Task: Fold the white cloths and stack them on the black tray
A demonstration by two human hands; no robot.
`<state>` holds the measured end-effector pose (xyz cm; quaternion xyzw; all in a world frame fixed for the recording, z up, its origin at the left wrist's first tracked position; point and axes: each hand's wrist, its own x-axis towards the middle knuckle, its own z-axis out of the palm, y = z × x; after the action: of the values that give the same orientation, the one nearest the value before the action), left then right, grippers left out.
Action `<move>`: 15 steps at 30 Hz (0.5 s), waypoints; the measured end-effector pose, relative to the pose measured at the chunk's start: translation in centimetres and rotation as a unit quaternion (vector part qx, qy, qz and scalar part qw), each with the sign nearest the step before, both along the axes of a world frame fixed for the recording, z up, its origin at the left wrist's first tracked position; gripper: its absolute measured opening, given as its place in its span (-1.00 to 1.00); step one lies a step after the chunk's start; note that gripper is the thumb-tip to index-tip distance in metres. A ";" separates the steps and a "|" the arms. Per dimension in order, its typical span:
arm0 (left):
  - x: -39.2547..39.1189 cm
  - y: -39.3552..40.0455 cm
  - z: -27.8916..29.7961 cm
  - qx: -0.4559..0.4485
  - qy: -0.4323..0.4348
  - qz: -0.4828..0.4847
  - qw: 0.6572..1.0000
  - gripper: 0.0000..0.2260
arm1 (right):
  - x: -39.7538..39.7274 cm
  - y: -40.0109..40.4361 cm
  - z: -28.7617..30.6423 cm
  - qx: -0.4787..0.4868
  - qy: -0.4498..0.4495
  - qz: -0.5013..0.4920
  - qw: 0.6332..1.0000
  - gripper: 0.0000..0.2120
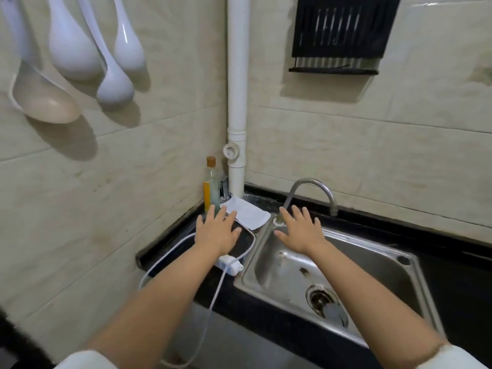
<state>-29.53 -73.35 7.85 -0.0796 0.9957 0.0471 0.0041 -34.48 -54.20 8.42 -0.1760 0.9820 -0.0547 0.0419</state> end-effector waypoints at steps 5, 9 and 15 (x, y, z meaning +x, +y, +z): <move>-7.6 -2.6 -3.8 0.019 -0.058 -0.016 0.998 -0.53 | -8.2 -1.9 -4.4 0.019 -0.029 -0.001 0.999 -0.44; -12.2 -3.5 -7.4 0.017 -0.082 -0.025 0.996 -0.53 | -14.8 -3.9 -8.5 0.032 -0.048 0.040 0.998 -0.62; -17.8 -4.7 -12.0 0.029 -0.168 -0.007 0.985 -0.52 | -22.9 -8.5 -14.9 0.037 -0.077 0.091 0.992 -0.71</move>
<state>-47.36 -78.06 -4.14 -0.0789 0.9796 0.0620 0.1742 -57.35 -62.67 -6.51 -0.2580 0.9571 -0.0282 0.1289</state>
